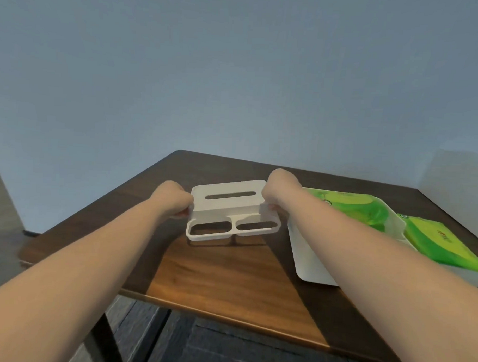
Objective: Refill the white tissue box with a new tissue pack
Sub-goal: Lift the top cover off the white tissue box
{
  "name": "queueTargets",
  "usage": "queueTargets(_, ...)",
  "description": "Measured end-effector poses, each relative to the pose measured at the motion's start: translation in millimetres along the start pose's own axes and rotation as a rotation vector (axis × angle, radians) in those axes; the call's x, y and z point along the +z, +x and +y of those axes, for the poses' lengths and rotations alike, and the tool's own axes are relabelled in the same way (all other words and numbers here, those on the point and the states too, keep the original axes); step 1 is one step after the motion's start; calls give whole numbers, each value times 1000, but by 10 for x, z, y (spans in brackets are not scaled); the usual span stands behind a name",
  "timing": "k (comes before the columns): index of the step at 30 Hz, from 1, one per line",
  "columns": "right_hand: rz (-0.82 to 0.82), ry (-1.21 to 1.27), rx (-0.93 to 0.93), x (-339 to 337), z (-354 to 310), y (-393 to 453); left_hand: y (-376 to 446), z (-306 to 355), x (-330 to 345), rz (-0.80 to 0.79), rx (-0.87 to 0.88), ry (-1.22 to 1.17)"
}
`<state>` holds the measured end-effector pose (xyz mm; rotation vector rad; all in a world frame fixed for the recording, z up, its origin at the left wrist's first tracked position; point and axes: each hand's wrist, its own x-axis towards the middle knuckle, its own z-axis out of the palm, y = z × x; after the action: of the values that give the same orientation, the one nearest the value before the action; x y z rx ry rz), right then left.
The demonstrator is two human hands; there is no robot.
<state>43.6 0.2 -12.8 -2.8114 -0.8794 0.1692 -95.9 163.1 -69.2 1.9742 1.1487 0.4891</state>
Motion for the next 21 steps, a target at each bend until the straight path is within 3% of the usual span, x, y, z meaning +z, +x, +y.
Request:
queueTargets(11,-295,-283,78,250,-76,128,106,-168,129,10,12,38)
queueTargets(17,-286,-209,75,233,-65,71,46,-93,130,38,38,210)
queueTargets(21,-180,15,66,161,-42,-32,-15,51,78,119,92,276)
